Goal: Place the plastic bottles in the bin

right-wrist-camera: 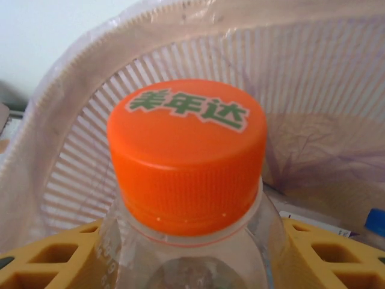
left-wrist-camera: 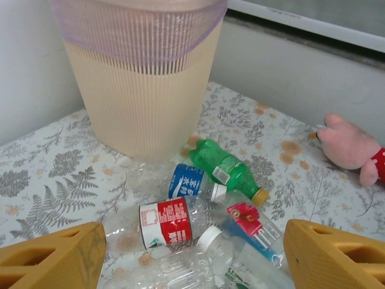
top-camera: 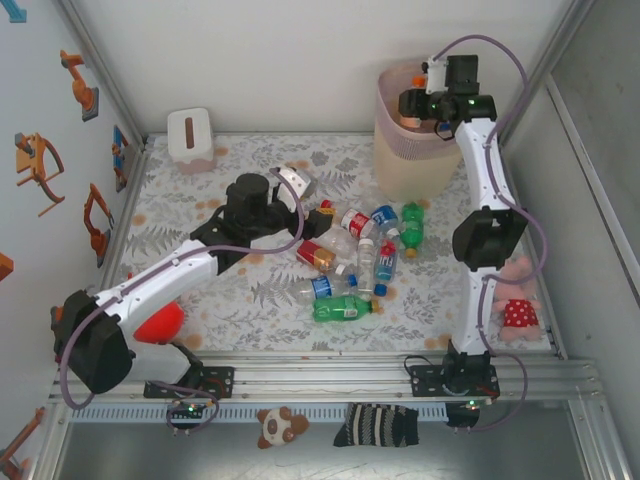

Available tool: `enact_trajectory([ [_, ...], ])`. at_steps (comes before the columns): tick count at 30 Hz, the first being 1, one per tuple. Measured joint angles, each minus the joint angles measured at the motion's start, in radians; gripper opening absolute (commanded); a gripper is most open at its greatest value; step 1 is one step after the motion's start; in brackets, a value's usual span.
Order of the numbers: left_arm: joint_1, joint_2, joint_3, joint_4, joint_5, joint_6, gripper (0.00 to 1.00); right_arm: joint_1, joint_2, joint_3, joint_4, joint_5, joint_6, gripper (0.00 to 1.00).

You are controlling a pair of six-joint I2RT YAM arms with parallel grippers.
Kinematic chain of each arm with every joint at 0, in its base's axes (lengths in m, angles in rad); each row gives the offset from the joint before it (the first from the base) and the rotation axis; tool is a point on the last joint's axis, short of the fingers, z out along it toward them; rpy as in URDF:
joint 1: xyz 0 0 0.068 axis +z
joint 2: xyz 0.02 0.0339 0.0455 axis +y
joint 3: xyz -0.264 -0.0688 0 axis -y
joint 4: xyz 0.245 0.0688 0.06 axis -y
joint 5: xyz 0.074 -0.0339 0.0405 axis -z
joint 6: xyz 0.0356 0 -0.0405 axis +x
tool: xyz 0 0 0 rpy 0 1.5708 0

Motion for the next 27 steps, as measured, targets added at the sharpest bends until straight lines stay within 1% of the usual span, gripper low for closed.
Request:
enact_trajectory([
  [11,0.002,0.019,0.000,0.001,0.017,0.000,0.76,0.000,0.019,0.015,-0.164,-0.020,-0.041,0.37],
  [14,0.005,0.025,0.000,0.001,0.020,0.000,0.76,0.000,0.019,0.015,-0.199,-0.019,-0.047,0.38],
  [16,0.007,0.033,0.000,0.001,0.020,-0.002,0.75,0.000,0.019,0.015,-0.208,-0.020,-0.053,0.42],
  [21,0.012,0.055,0.000,0.000,0.021,-0.013,0.75,0.000,0.018,0.015,-0.226,-0.020,-0.061,0.56],
  [23,0.013,0.060,0.000,0.000,0.020,-0.019,0.74,0.000,0.017,0.015,-0.227,-0.020,-0.061,0.59],
  [27,0.013,0.066,0.000,-0.001,0.021,-0.023,0.74,0.000,0.007,0.015,-0.227,-0.020,-0.061,0.61],
])
